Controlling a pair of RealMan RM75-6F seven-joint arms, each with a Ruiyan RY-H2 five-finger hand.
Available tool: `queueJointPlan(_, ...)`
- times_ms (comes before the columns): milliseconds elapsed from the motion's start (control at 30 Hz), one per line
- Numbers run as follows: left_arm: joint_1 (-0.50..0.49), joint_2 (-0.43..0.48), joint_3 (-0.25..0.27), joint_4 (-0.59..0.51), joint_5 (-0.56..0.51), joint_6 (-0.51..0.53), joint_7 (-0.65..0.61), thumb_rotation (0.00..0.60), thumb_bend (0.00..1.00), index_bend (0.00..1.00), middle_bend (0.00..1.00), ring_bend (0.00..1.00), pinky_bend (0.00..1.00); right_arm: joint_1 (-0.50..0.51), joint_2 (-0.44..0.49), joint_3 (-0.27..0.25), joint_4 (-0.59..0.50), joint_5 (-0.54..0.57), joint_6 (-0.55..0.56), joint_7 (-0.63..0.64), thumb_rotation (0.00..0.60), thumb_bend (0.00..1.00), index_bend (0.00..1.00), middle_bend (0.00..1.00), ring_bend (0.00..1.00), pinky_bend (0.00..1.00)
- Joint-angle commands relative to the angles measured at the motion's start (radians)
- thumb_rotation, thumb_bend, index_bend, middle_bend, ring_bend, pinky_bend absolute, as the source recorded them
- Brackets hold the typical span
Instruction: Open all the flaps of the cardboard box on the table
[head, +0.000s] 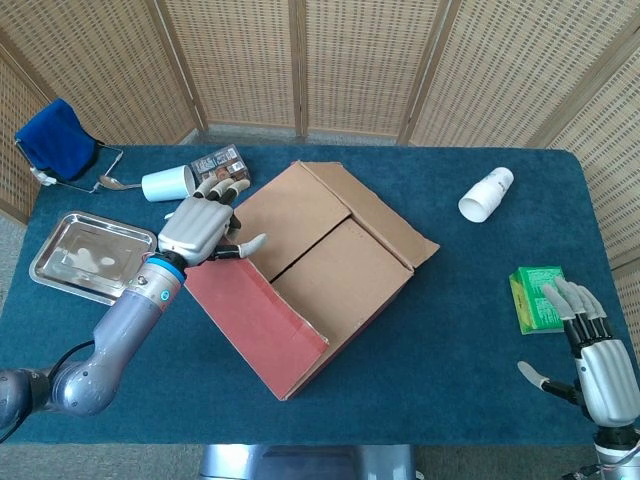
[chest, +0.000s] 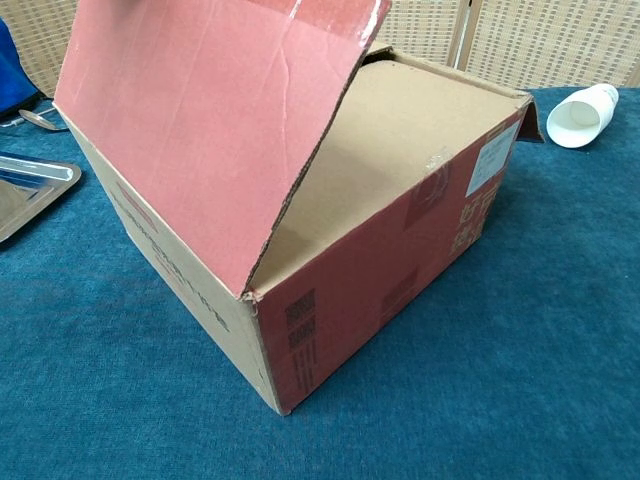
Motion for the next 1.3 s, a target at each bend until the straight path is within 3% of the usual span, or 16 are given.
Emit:
queueJointPlan(33,0.006,0.033,0.000,-0.031,0.025,-0.004,-0.013,0.002,0.00,0.81,0.02,0.00,0.00,0.001,-0.001,-0.002,-0.001,-0.003,-0.003,-0.005,0.600,0.04,0.00,0.00,0.00,0.00)
queueJointPlan(267,0.020,0.124,-0.003,-0.114,0.065,-0.024,-0.045,0.003,0.00,0.81,0.02,0.00,0.00,0.002,-0.003,-0.006,-0.004,-0.006,-0.010,-0.014,0.600,0.05,0.00,0.00,0.00,0.00)
queueJointPlan(633,0.044,0.277,-0.009,-0.234,0.105,-0.147,-0.145,0.002,0.00,0.81,0.02,0.00,0.00,0.003,-0.005,-0.010,-0.009,-0.009,-0.016,-0.028,0.600,0.05,0.00,0.00,0.00,0.00)
queueJointPlan(1000,0.076,0.400,-0.038,-0.268,0.149,-0.351,-0.342,0.007,0.00,0.81,0.05,0.00,0.00,0.001,-0.005,-0.012,-0.013,-0.013,-0.014,-0.033,0.600,0.04,0.00,0.00,0.00,0.00)
queueJointPlan(1200,0.096,0.436,-0.057,-0.254,0.203,-0.406,-0.419,0.009,0.00,0.81,0.25,0.03,0.02,0.002,-0.006,-0.011,-0.013,-0.012,-0.016,-0.035,0.600,0.04,0.00,0.00,0.00,0.00)
queueJointPlan(1300,0.119,0.433,-0.067,-0.251,0.256,-0.386,-0.445,0.012,0.00,0.81,0.37,0.19,0.17,0.002,-0.006,-0.012,-0.013,-0.013,-0.016,-0.037,0.600,0.04,0.00,0.00,0.00,0.00)
